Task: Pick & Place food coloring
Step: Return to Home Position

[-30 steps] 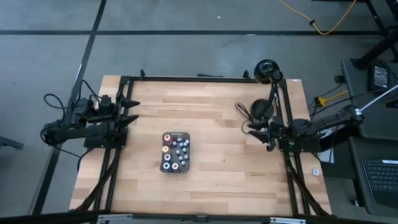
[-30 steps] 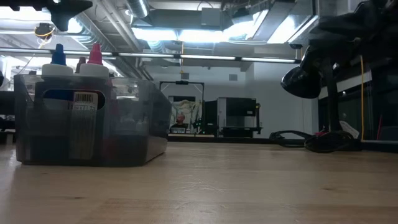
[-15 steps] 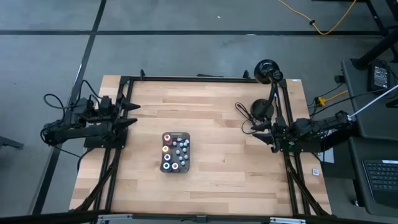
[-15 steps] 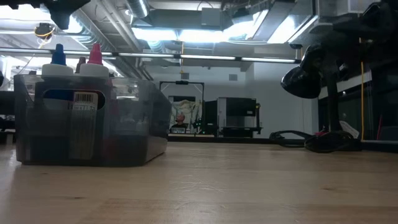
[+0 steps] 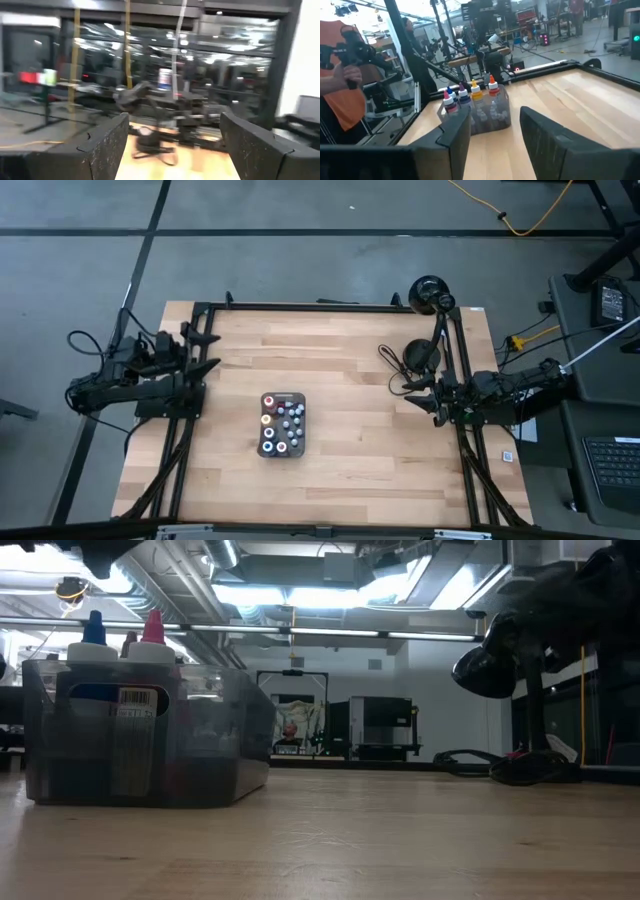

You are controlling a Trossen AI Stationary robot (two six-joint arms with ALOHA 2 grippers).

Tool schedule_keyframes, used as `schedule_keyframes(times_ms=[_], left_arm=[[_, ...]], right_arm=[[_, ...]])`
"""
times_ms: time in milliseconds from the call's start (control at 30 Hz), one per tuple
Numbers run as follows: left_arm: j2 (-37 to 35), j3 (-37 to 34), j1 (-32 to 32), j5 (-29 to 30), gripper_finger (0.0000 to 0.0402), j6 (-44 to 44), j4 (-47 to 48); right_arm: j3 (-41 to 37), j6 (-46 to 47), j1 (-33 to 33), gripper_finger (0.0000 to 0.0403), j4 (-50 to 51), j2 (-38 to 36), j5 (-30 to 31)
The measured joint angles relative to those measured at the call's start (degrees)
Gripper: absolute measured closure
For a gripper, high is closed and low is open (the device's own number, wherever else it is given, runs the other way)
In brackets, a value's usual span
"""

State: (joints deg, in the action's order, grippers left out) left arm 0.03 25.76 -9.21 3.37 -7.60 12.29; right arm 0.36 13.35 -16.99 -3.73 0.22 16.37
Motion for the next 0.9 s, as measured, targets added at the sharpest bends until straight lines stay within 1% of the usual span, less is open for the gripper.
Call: schedule_keyframes(times_ms=[67, 167, 300, 367, 533, 600, 667, 800, 900], left_arm=[[0.0, 0.0, 0.0, 1.6, 0.0096, 2.4, -0.4], [0.0, 0.0, 0.0, 0.1, 0.0096, 6.7, -1.6], [0.0, -2.5, 0.0, -0.9, 0.0096, 7.5, -3.4], [0.0, -5.4, 0.0, -2.0, 0.0096, 7.2, -7.2], [0.0, -13.4, 0.0, -1.8, 0.0096, 8.1, -23.1], [0.0, -15.8, 0.0, -1.9, 0.0096, 8.0, -27.7], [0.0, -18.2, 0.0, -2.0, 0.0096, 7.0, -29.9], [0.0, -22.0, 0.0, -5.1, 0.0096, 6.2, -33.7], [0.0, -24.1, 0.0, -5.3, 0.0096, 5.9, -35.9]], right_arm=[[0.0, -0.1, 0.0, 0.0231, 0.0, 0.0, 0.0], [0.0, -0.1, 0.0, 0.0231, 0.0, 0.0, 0.0], [0.0, -0.1, 0.0, 0.0231, 0.0, 0.0, 0.0], [0.0, -0.1, 0.0, 0.0231, 0.0, 0.0, 0.0], [0.0, -0.1, 0.0, 0.0231, 0.0, 0.0, 0.0], [0.0, -0.1, 0.0, 0.0231, 0.0, 0.0, 0.0], [0.0, -0.1, 0.0, 0.0231, 0.0, 0.0, 0.0], [0.0, -0.1, 0.0, 0.0231, 0.0, 0.0, 0.0], [0.0, -0.1, 0.0, 0.0231, 0.0, 0.0, 0.0]])
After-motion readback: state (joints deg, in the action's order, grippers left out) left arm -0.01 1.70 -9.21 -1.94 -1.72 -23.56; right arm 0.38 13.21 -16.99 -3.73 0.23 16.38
